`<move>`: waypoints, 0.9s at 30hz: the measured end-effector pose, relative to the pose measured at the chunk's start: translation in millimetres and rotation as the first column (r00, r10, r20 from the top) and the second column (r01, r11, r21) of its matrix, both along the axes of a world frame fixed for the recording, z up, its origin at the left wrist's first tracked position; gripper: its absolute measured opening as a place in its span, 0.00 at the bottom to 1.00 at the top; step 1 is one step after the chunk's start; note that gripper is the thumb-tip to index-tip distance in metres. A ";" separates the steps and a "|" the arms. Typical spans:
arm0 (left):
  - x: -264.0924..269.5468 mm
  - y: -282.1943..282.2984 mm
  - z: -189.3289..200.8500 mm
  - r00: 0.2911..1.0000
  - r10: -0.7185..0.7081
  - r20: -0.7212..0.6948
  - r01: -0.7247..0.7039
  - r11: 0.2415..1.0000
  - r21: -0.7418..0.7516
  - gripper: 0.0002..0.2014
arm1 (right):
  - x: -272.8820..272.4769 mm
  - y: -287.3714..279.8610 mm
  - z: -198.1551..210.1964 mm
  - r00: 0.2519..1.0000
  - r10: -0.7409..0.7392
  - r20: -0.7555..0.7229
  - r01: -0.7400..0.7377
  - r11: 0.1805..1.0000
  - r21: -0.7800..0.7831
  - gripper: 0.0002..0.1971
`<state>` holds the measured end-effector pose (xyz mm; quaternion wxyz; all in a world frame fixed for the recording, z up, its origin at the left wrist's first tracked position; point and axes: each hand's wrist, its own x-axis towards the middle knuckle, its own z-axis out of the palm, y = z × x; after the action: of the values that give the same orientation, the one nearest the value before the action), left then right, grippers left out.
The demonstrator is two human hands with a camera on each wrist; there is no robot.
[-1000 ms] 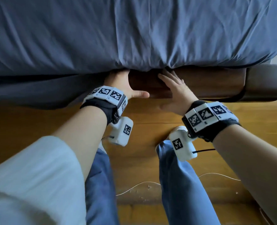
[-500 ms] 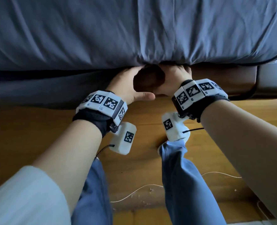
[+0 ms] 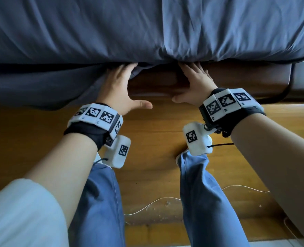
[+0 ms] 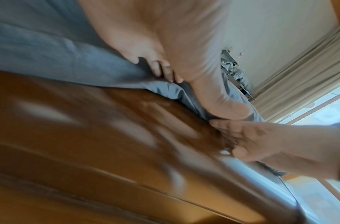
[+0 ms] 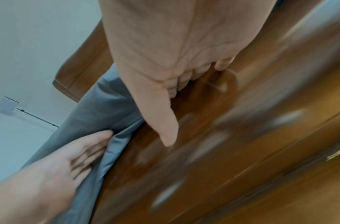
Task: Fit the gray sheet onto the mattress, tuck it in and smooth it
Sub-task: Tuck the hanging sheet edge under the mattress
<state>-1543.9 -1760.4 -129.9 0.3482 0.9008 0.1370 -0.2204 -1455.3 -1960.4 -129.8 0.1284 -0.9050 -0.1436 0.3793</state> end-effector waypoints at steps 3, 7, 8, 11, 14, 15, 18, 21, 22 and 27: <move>11.7 1.2 -5.0 0.998 0.001 -0.068 0.001 1.000 0.018 0.61 | -14.6 -8.6 5.7 0.998 0.012 -0.064 -0.009 0.999 0.051 0.53; 29.5 2.1 -6.5 0.991 -0.003 -0.131 0.016 0.995 0.095 0.58 | -30.9 -17.5 9.5 0.998 -0.032 -0.063 0.040 0.991 0.127 0.50; 33.3 3.3 -5.9 0.989 -0.019 -0.145 0.035 0.994 0.103 0.58 | -31.9 -17.3 10.6 0.998 -0.046 -0.041 0.052 0.988 0.145 0.49; 43.6 7.0 -3.3 0.969 -0.095 -0.227 0.123 0.986 0.112 0.57 | -25.5 -2.8 13.0 0.999 -0.029 0.015 0.026 0.983 0.179 0.47; 52.9 9.9 0.0 0.943 -0.141 -0.300 0.170 0.983 0.073 0.53 | -11.7 24.5 9.1 0.995 0.090 0.052 -0.095 0.990 0.105 0.49; 53.9 11.3 0.2 0.938 -0.142 -0.315 0.167 0.984 0.056 0.52 | -8.1 32.6 7.5 0.992 0.114 0.056 -0.117 0.992 0.052 0.50; 50.3 13.7 -2.5 0.932 -0.124 -0.339 0.133 0.991 0.004 0.52 | -0.2 46.5 4.6 0.992 0.114 0.056 -0.109 0.991 -0.083 0.52; 47.0 12.4 -6.9 0.935 -0.135 -0.328 0.125 0.991 -0.052 0.55 | 7.5 54.6 4.9 0.996 0.082 0.035 -0.076 0.985 -0.156 0.50; 46.4 12.8 -6.9 0.938 -0.136 -0.318 0.124 0.991 -0.056 0.56 | 11.2 58.1 4.6 0.997 0.072 0.021 -0.068 0.982 -0.175 0.48; 41.0 22.0 4.8 0.944 -0.176 -0.280 0.161 0.984 -0.076 0.61 | 18.9 68.7 3.6 0.998 0.030 -0.052 -0.041 0.973 -0.225 0.44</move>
<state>-1502.9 -1738.4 -125.0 0.3279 0.8585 0.1026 -0.3807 -1436.3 -1891.7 -126.2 0.0213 -0.9017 -0.1123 0.4170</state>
